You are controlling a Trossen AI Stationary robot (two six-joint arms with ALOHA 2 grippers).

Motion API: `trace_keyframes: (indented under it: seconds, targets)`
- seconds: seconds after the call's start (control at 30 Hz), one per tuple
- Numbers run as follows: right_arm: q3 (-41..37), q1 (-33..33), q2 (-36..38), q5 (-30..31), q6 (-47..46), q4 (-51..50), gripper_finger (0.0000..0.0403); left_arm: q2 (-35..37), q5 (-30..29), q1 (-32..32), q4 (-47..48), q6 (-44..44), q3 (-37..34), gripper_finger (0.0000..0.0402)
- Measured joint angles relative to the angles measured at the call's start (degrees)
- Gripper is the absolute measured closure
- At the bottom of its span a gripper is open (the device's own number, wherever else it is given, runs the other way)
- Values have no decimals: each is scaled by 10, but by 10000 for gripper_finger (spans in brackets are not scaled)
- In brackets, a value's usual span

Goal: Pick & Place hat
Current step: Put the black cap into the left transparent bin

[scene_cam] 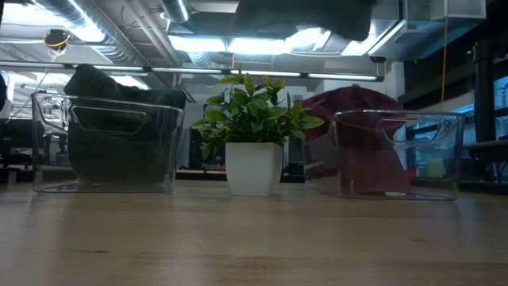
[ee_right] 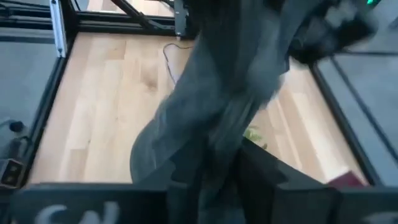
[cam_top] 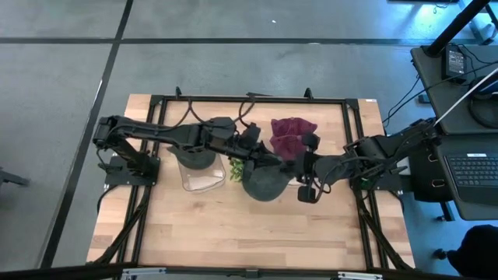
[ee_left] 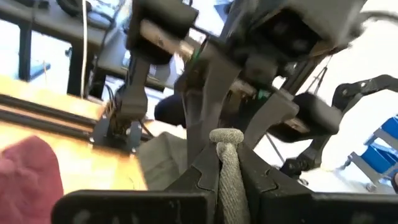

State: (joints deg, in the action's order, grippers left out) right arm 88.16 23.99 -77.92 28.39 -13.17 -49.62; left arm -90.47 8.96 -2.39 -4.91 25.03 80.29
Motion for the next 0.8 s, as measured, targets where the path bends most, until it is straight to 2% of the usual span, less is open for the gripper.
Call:
trace_keyframes:
  seconds: [0.13, 0.23, 0.3, 0.4, 0.53, 0.67, 0.8]
  targets:
    - [0, 6, 25, 6, -43, -34, 277, 33, -11, 1, 20, -3, 0, 386]
    - [-1, 30, 51, 49, -47, -45, 260, 67, -40, 0, 56, -24, 0, 386]
    - [-3, 50, 66, 93, -52, -49, 256, 96, -81, -7, 88, -40, 1, 386]
    - [-15, 77, 87, 157, -74, -53, 254, 145, -174, -26, 154, -55, 2, 386]
    - [-51, 103, 106, 209, -119, -64, 254, 210, -284, -60, 229, -55, 2, 386]
    - [-102, 107, 121, 237, -161, -64, 254, 249, -341, -94, 265, -54, -11, 386]
    - [-145, 107, 121, 275, -198, -64, 254, 283, -381, -116, 253, -40, -69, 386]
